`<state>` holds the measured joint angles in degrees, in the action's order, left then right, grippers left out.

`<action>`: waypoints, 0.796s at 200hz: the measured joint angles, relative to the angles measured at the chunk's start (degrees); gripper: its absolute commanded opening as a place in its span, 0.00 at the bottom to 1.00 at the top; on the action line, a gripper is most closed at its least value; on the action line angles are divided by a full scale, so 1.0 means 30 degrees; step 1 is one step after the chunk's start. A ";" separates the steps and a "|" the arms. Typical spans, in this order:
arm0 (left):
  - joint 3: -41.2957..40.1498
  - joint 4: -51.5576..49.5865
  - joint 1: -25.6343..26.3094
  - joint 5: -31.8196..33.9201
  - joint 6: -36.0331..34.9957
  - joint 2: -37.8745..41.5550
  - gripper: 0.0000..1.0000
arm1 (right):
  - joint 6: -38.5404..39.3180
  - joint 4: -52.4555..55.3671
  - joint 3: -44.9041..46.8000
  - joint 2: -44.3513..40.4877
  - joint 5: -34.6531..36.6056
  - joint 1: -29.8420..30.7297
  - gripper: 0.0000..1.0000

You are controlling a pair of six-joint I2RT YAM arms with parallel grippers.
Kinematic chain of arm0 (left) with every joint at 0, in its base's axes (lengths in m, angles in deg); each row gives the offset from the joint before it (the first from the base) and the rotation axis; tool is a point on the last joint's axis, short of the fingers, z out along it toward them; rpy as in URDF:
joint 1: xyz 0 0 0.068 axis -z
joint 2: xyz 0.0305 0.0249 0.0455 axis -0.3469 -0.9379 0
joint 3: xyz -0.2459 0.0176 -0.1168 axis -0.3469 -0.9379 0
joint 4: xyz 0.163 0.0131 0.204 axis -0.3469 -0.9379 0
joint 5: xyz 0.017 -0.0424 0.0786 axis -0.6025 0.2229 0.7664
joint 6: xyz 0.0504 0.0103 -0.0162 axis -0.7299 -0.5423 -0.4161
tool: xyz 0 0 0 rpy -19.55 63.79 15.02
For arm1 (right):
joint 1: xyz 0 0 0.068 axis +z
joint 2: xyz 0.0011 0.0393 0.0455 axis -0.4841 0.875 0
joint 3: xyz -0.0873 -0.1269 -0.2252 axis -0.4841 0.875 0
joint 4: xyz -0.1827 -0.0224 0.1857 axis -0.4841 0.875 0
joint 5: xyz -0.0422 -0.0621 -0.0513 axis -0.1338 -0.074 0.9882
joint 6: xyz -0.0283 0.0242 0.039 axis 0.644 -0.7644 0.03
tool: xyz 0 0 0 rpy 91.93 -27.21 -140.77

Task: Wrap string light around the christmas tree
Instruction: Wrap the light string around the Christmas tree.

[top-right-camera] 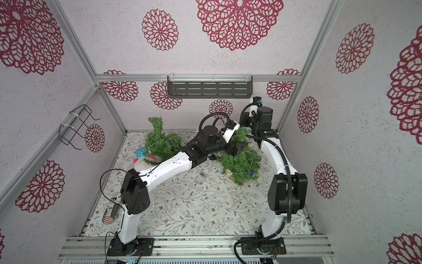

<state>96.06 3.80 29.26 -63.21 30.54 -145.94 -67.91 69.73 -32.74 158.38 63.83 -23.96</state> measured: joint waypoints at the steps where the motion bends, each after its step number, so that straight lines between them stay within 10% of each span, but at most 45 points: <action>1: 0.0029 0.0022 0.0000 -0.0029 0.0022 -0.0022 0.69 | -0.0007 0.0000 0.0000 0.0000 0.0000 0.0000 0.00; 27: 0.1311 0.0248 0.0044 -0.0721 0.0350 -0.1042 0.29 | -0.0146 0.0007 0.0000 0.0000 -0.0117 -0.0095 0.00; 65: 0.0044 -0.0102 -0.0066 -0.1333 0.0510 0.0015 0.01 | 0.0423 -0.0044 0.0073 0.0000 0.0066 -0.0321 0.00; 159: -0.3592 -0.2426 -0.2018 -0.2681 0.0321 0.3592 0.00 | 0.1311 -0.0525 0.0896 0.1406 0.1596 -0.0386 0.00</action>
<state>85.28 -3.48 23.21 -71.25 31.50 -135.16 -63.97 68.15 -30.05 162.60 68.62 -25.12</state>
